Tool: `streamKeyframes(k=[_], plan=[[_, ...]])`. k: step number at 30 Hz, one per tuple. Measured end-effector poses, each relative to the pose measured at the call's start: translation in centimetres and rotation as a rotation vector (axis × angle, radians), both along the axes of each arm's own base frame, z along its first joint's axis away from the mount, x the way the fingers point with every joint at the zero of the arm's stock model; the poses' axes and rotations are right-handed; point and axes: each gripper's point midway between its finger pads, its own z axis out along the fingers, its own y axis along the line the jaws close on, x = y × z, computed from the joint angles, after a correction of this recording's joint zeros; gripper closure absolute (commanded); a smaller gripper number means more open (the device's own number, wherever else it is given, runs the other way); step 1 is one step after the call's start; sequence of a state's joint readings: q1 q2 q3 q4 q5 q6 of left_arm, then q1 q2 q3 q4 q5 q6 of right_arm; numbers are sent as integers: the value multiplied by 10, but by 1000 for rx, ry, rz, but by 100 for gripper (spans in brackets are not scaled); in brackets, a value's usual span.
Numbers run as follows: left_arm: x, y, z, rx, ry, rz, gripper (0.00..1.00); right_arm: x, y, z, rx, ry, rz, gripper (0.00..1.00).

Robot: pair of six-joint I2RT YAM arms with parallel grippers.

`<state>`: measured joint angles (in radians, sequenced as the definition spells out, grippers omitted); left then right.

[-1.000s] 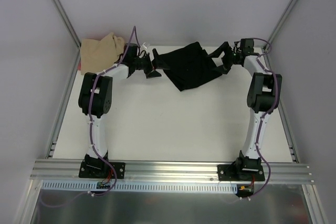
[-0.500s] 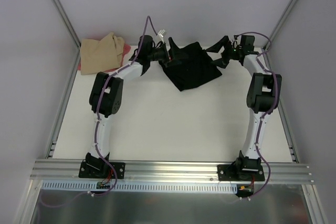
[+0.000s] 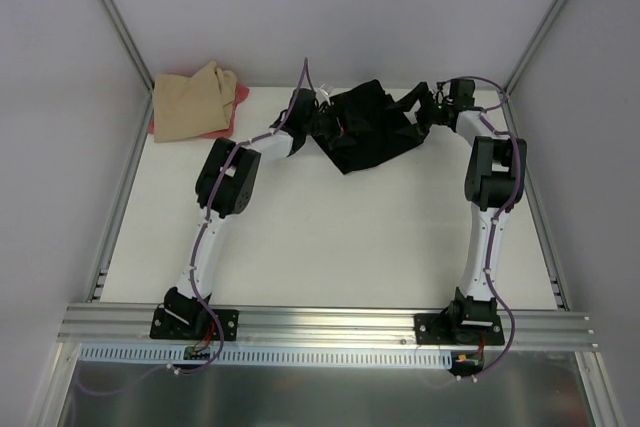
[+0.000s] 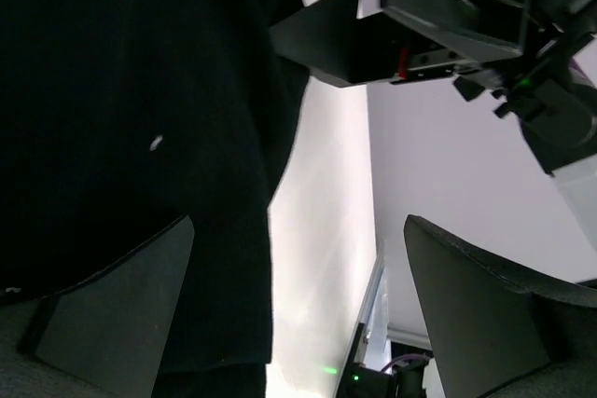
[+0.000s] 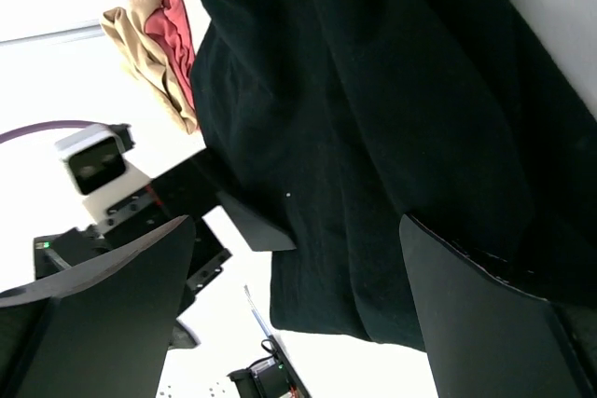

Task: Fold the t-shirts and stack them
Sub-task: Put the neatly folded tshirt into the corner of the board with the left arm

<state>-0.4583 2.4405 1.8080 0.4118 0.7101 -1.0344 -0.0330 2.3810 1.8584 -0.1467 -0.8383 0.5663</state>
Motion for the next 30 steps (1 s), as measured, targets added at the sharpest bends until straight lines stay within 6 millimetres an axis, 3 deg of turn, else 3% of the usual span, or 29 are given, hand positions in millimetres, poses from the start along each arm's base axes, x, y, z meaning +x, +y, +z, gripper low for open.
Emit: streamKeyframes(k=[6, 14, 21, 30], plan=[[-31, -2, -46, 54, 101, -13, 1, -16, 0, -24, -11, 64, 7, 3], [-85, 3, -47, 106, 109, -76, 1, -64, 1, -30, -22, 133, 34, 3], [-132, 31, -46, 230, 108, -147, 1, -137, 8, -33, -79, 211, 62, 3], [-207, 94, -34, 413, 95, -203, 1, -251, 31, -31, -184, 255, 146, 3]])
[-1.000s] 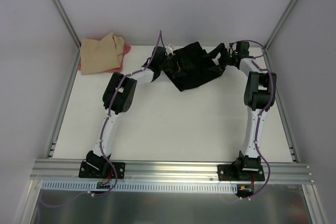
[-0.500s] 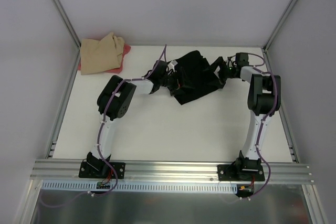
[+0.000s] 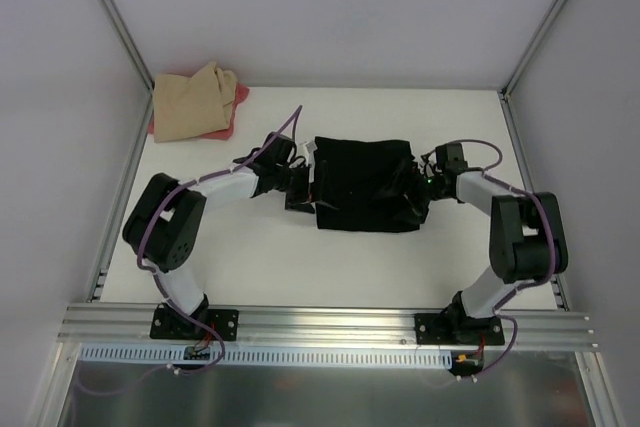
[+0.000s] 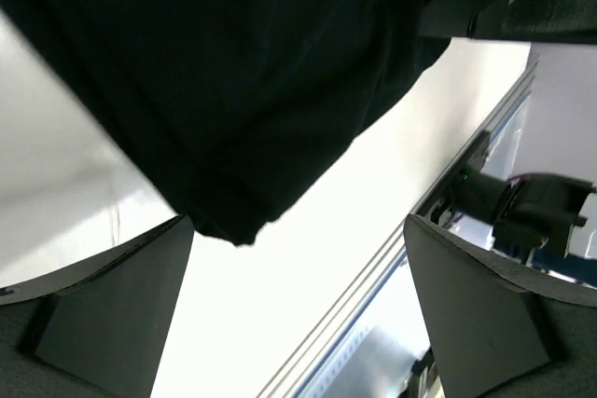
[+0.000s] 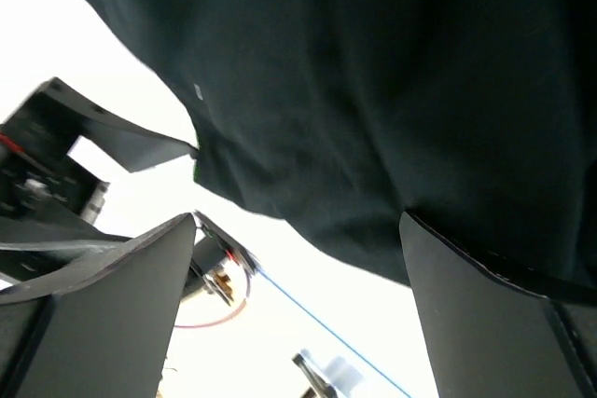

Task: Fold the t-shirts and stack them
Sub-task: Put the neatly folded tshirt into the corner of the board with the left arm

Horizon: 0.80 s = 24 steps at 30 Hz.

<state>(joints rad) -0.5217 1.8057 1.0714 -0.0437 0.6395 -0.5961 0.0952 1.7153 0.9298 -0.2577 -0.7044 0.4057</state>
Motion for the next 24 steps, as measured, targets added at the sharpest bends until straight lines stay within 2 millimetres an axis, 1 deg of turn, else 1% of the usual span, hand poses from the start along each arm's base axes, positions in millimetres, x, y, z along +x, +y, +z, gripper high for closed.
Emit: streamKeyframes(k=[2, 5, 7, 11, 13, 16, 18, 19, 21, 22, 24], plan=[[-12, 11, 5, 20, -22, -5, 1, -24, 2, 4, -15, -7, 15, 3], [-27, 25, 8, 37, -36, -3, 1, -51, 3, 14, -40, -34, 30, 3], [-34, 31, 8, 47, -43, 1, 1, -61, 2, 24, -63, -65, 37, 3], [-45, 39, 11, 41, -55, 12, 1, -71, -6, 50, -120, -156, 42, 3], [-48, 42, 16, 34, -72, 16, 1, -70, -11, 69, -156, -201, 43, 3], [-47, 43, 28, 8, -131, 21, 1, -56, -14, 104, -201, -291, 50, 3], [-46, 42, 35, -28, -189, 23, 1, -44, -11, 127, -231, -344, 73, 3], [-45, 42, 37, -55, -213, 27, 1, -39, -7, 134, -242, -362, 89, 3], [-48, 45, 35, -111, -250, 48, 1, -27, 6, 143, -288, -375, 143, 3], [-51, 50, 31, -135, -253, 65, 1, -21, 15, 143, -320, -383, 178, 3], [-56, 59, 22, -159, -228, 95, 1, -17, 34, 134, -381, -361, 258, 3]])
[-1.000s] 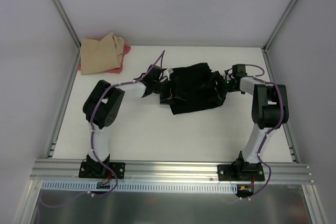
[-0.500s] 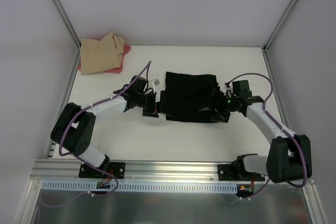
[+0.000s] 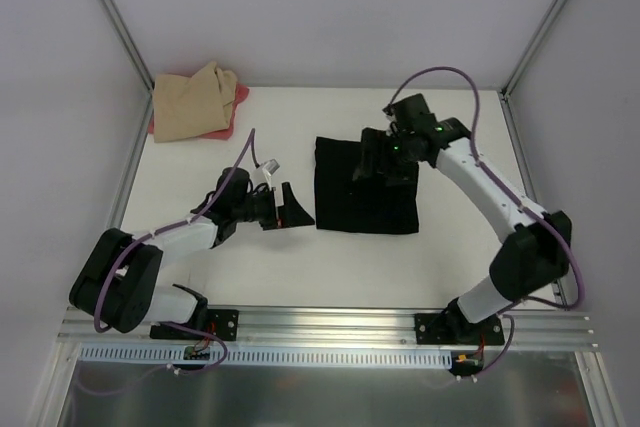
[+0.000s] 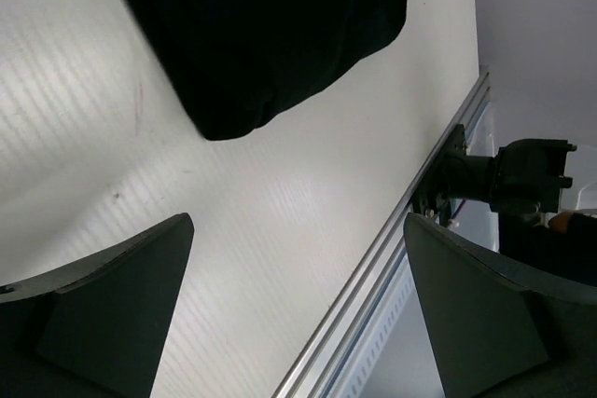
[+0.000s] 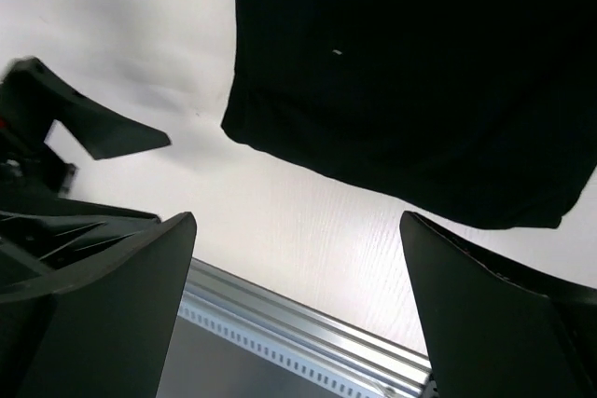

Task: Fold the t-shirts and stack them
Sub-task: Put the neatly folded tshirt into the corner of the board with the left arm

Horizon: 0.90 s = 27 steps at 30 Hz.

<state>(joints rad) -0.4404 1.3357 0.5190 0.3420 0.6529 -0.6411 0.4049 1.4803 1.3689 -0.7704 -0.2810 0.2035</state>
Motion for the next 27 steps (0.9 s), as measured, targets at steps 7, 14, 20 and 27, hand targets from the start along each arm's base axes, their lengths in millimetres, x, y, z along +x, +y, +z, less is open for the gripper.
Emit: streamKeyframes(k=[7, 14, 20, 27], plan=[[-7, 10, 19, -42, -58, 9, 1, -12, 62, -56, -355, 59, 206, 3], [-23, 27, 60, -18, -222, 29, 1, -22, 94, -86, -531, 49, 290, 3], [-35, 39, 51, 24, -223, 45, 1, -24, 97, -115, -615, 72, 285, 3], [-50, 46, 21, 66, -144, 47, 1, -33, 111, -143, -649, 104, 297, 3]])
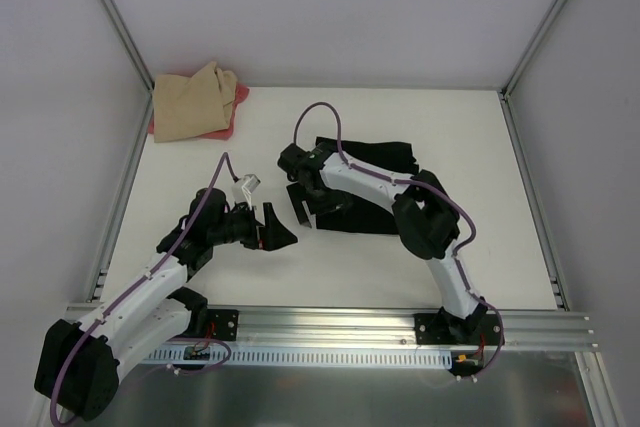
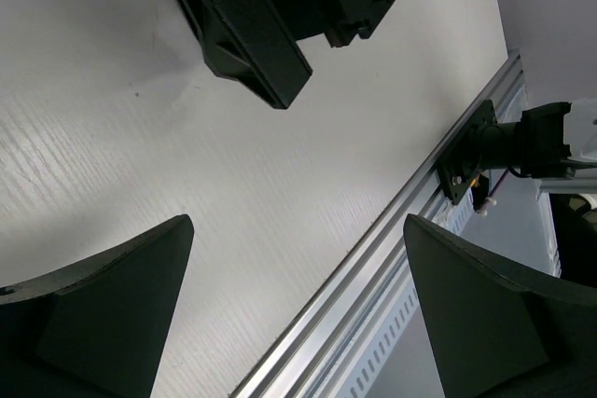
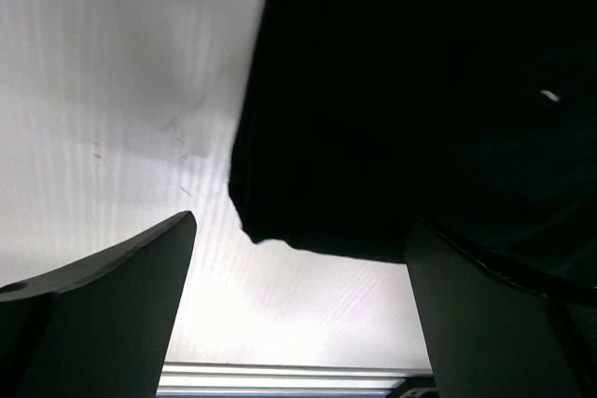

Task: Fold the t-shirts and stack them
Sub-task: Put the neatly folded tshirt into the corner of the board with the left arm

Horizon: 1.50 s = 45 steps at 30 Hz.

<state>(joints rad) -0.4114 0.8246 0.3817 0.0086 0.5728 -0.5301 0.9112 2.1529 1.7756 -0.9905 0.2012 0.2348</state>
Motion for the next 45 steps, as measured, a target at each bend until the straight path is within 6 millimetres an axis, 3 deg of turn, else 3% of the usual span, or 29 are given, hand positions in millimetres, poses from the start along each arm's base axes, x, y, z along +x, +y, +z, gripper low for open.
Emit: streamKeyframes(k=[7, 14, 19, 34, 45], plan=[[0, 0, -1, 2, -1, -2, 1, 11, 29, -5, 51, -30, -8, 3], [-1, 0, -2, 3, 1, -2, 1, 25, 45, -12, 66, -53, -11, 3], [0, 0, -3, 2, -1, -2, 1, 26, 42, -25, 35, -50, -34, 3], [-4, 2, -14, 11, 19, -3, 1, 26, 35, -25, 34, -110, -101, 3], [-2, 1, -19, 17, 34, -3, 1, 29, 8, -20, -41, -144, -129, 3]])
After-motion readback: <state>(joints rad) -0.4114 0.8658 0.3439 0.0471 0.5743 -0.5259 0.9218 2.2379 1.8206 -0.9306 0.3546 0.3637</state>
